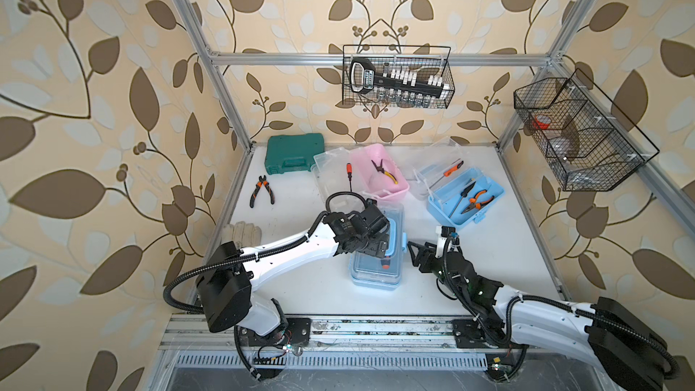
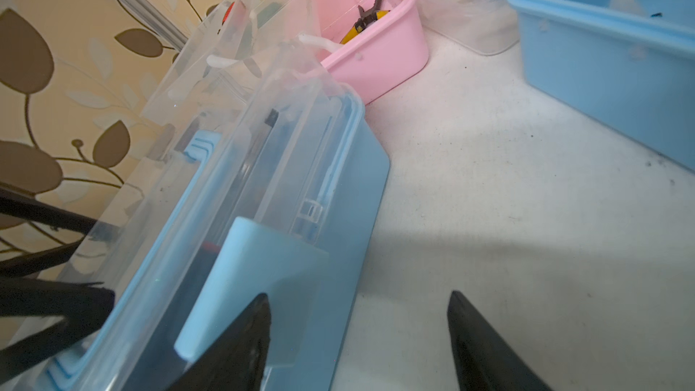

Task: Close toolboxes
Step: Fasten the toolbox latch on the toolbox.

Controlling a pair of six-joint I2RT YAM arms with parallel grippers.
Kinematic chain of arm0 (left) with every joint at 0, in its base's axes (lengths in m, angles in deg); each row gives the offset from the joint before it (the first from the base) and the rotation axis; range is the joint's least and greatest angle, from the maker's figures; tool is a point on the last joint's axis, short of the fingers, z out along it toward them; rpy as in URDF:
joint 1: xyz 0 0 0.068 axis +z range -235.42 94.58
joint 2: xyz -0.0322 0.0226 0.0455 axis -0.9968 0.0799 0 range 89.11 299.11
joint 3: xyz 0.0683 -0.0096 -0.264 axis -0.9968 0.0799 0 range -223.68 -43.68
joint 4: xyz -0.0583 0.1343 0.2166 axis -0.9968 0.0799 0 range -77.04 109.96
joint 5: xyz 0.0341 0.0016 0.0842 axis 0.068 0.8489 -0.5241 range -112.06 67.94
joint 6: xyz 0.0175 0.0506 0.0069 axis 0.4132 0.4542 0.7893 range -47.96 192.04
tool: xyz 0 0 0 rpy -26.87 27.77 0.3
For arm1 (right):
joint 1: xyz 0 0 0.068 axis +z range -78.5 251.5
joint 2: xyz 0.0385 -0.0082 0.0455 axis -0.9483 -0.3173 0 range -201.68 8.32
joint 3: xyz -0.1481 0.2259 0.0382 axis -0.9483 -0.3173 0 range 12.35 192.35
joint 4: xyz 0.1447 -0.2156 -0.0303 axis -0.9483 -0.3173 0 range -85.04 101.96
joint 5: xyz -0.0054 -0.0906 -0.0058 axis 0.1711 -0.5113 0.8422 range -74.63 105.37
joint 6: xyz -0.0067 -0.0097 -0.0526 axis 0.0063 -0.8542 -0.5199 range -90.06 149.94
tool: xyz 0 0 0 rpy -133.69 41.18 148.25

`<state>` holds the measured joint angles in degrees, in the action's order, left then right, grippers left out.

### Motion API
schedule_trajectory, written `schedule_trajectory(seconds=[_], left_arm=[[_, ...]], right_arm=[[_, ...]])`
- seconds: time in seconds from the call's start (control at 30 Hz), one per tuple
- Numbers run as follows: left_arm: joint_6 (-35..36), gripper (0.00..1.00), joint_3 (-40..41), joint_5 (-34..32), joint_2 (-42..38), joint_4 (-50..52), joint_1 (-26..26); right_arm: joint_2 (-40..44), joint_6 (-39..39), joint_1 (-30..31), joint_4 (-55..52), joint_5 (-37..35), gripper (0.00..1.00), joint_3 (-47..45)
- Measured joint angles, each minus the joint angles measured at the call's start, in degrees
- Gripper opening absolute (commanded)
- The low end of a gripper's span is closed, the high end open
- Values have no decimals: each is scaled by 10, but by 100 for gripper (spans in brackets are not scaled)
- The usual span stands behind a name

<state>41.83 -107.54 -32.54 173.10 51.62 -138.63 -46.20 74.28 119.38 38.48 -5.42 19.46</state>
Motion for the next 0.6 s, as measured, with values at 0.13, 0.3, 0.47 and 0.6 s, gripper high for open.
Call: schedule_trajectory(seconds=[0.13,0.3,0.47,0.6], left_arm=[[0,99,0,0,0,0,0],[0,99,0,0,0,0,0],[0,99,0,0,0,-1,0],[1,99,0,0,1,-3,0]], right_arm=[[11,15,-9,0,34,56,0],[15,29,-15,-1,57,53,0],[16,43,-20,-1,83,52,0],[19,57,-21,0,104,47,1]])
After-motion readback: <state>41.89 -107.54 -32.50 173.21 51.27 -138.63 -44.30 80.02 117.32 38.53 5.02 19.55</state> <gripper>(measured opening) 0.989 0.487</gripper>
